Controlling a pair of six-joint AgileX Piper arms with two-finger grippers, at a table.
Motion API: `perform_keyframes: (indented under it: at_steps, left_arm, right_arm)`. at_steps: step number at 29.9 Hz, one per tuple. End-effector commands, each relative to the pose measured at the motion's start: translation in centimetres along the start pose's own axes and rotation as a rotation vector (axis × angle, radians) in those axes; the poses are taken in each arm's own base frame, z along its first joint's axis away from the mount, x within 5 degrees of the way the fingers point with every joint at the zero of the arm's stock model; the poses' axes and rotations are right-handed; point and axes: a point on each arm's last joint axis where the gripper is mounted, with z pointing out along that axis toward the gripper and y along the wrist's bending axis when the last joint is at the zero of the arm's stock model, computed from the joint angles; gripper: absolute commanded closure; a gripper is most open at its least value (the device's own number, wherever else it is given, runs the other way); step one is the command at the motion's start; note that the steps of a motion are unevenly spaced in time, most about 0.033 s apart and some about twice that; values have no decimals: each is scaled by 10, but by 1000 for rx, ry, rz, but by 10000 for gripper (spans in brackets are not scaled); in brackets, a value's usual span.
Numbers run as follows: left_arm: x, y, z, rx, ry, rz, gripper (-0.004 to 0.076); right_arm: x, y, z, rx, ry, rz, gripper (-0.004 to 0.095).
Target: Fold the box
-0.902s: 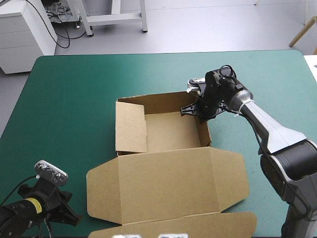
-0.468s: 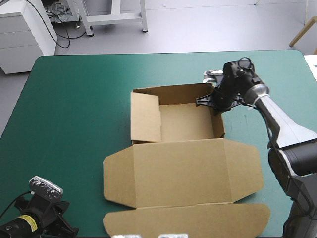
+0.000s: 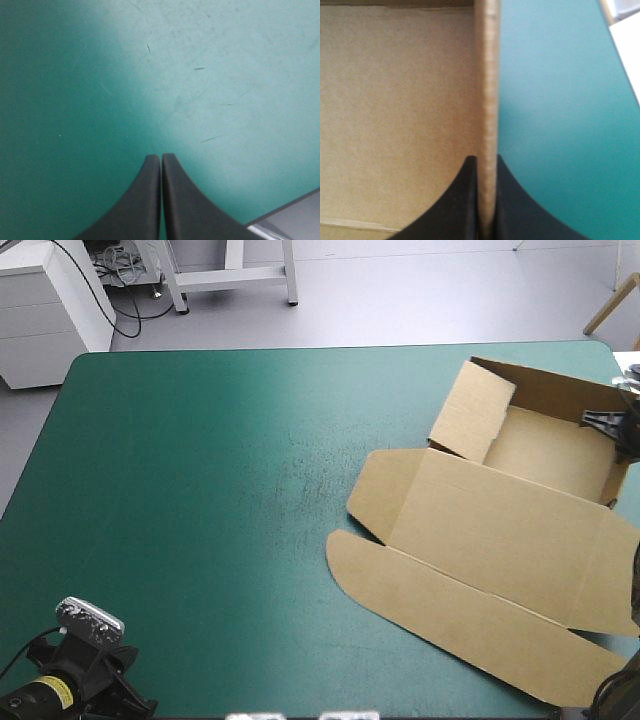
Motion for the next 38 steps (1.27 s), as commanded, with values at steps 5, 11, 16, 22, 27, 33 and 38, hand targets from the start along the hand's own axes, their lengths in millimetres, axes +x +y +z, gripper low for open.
perform_keyframes:
  at_steps: [5,11,16,22,27,33,38]
  left_arm:
    - [-9,1,-5,-6,-52,0,734]
    - [-9,1,-5,-6,-52,0,734]
    - [-9,1,-5,-6,-52,0,734]
    - [-9,1,-5,-6,-52,0,734]
    - [-9,1,-5,-6,-52,0,734]
    - [-9,1,-5,-6,-56,0,734]
    - [-9,1,-5,-6,-56,-11,734]
  right_arm:
    - [-1,-55,-35,86,-101,77,787]
    - [-1,-55,-35,80,-101,74,462]
    - [1,-54,-40,78,-111,76,460]
    - [11,-48,-80,26,-202,49,496]
    - [37,-40,-130,-28,-314,-21,514]
    - [90,-28,-182,-136,-431,12,622]
    - [152,-15,-200,-208,-476,-63,889]
